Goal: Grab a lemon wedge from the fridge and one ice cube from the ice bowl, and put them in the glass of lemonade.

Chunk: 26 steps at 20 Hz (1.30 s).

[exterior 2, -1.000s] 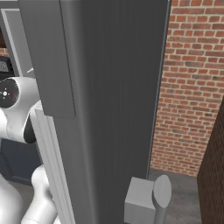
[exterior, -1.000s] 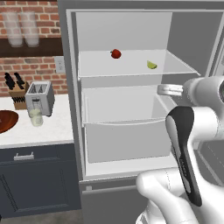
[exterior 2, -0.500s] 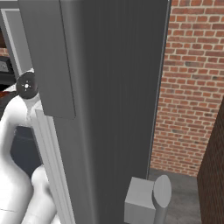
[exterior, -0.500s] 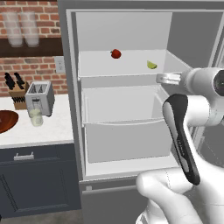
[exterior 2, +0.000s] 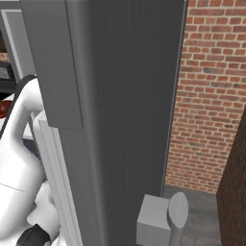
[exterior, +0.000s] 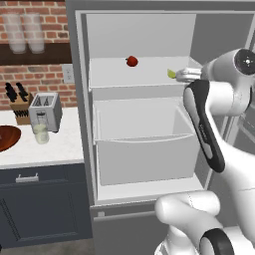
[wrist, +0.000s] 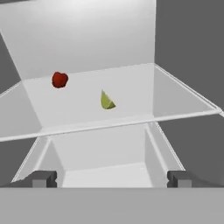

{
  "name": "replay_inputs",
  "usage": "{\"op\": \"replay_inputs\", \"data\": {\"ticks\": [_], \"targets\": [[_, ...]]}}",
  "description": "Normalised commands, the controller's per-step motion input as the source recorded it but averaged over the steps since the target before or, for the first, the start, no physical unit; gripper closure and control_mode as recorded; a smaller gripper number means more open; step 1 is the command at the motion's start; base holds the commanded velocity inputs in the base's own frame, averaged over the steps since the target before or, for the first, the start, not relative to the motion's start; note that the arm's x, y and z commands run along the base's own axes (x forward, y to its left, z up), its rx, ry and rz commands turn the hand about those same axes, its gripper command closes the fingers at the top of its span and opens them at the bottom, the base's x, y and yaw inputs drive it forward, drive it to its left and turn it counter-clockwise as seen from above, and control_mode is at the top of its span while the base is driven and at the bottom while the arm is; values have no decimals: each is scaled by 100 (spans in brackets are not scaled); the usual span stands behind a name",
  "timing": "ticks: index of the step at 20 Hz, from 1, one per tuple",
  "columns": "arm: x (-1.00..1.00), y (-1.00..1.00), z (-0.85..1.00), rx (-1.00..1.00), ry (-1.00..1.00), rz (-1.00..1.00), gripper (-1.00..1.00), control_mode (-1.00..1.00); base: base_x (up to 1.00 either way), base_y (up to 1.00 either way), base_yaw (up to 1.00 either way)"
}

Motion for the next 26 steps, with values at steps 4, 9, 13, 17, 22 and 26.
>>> {"op": "replay_inputs", "data": {"ticks": [4,9,13,17,22,26], "targets": [[28,-8,2,0,4,10,-100,-100,0,0,0],[32,0,-9,-2,0,14,-100,-100,0,0,0],[42,0,-11,-5,0,11,-100,-100,0,0,0],[39,0,-1,-5,7,8,-100,-100,0,0,0],[51,0,0,-1,14,5,-100,-100,0,0,0],[49,-4,-7,0,12,0,-100,-100,0,0,0]]}}
